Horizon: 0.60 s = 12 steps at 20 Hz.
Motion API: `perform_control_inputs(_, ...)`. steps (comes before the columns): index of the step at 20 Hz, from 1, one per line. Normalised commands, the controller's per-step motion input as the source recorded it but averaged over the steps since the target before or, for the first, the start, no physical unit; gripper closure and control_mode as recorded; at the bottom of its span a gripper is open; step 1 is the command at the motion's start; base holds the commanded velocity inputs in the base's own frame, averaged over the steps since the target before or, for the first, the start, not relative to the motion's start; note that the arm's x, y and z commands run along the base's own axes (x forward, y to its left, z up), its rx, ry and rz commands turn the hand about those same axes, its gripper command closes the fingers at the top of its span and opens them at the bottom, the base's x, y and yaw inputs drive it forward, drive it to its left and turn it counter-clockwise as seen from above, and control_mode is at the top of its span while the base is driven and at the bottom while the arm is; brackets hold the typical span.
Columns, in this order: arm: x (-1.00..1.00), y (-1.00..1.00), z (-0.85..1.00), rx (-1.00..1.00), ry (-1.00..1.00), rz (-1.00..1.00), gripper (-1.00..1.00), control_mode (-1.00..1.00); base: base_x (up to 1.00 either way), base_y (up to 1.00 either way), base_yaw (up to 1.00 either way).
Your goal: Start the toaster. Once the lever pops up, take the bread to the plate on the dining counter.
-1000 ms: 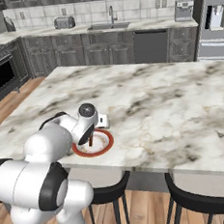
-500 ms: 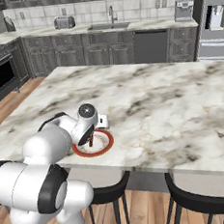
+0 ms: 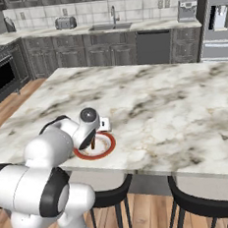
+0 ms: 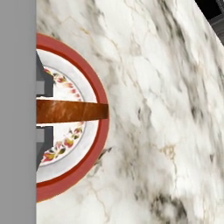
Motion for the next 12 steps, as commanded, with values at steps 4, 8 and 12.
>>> perform_control_inputs(4, 0.0, 0.06, -0.01, 0.0, -0.03, 0.0, 1.0, -1.0, 0.0, 0.0, 0.0)
perform_control_inputs(8, -0.05, 0.1, -0.04, 0.0, -0.03, 0.0, 1.0, -1.0, 0.0, 0.0, 0.0)
perform_control_inputs(12, -0.15, 0.04, 0.0, 0.0, 0.0, -0.02, 1.0, -1.0, 0.0, 0.0, 0.0)
